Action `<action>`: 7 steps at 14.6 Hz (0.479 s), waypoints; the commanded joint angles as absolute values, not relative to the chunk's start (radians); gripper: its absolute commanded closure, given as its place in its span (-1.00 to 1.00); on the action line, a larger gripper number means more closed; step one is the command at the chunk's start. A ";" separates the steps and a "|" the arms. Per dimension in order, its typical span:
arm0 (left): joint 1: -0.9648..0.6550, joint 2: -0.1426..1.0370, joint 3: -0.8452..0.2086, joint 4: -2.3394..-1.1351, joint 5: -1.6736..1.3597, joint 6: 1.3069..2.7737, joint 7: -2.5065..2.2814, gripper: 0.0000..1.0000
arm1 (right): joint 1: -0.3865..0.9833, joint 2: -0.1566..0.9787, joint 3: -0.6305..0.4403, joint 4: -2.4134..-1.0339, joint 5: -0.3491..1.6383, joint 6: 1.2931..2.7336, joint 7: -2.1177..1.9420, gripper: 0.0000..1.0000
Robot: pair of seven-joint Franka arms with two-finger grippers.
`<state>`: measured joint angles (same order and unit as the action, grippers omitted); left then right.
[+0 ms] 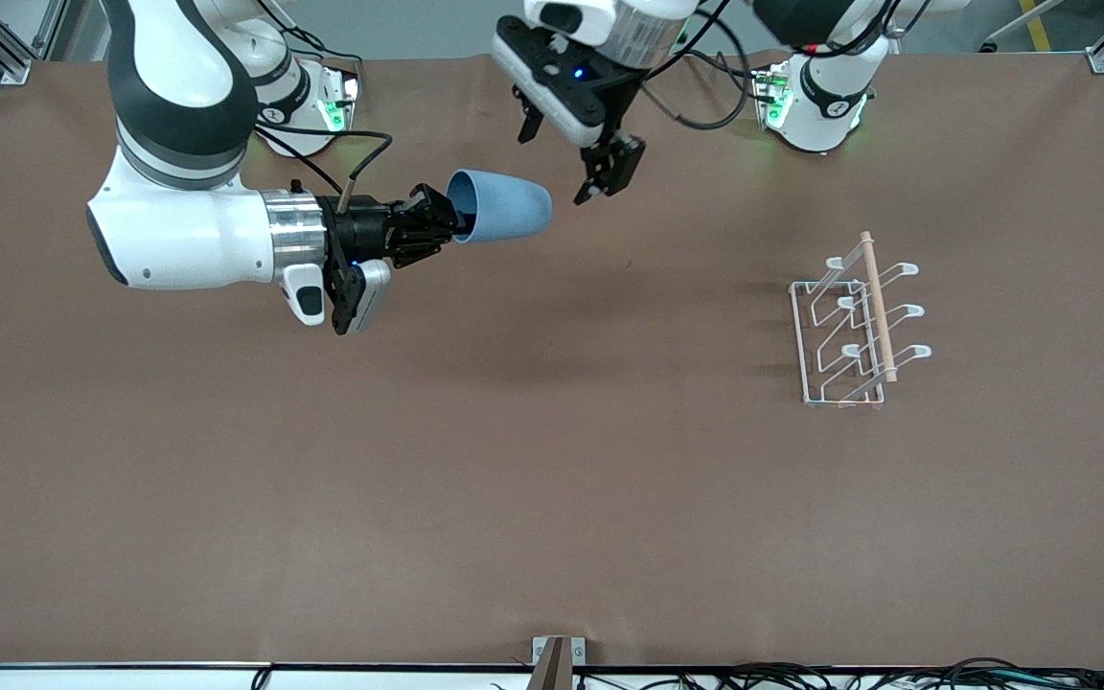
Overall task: Hang cup on cup holder
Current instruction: 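Grasp the blue cup's base with the left gripper beside the right gripper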
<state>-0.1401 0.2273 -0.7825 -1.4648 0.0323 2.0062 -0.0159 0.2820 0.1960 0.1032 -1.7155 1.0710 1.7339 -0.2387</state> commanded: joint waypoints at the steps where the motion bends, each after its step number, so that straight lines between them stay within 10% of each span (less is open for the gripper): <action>1: -0.149 0.285 -0.792 -1.439 0.081 2.042 0.026 -1.00 | 0.301 0.202 0.095 -1.700 1.092 1.720 -0.247 0.95; 7: -0.196 0.347 -0.790 -1.442 0.120 2.098 0.023 -1.00 | 0.311 0.201 0.094 -1.700 1.092 1.714 -0.245 0.92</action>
<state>-0.1858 0.3099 -0.7837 -1.4616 0.0777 2.0637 0.0203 0.2967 0.2031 0.1008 -1.7126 1.0708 1.7358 -0.2425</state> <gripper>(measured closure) 0.000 0.947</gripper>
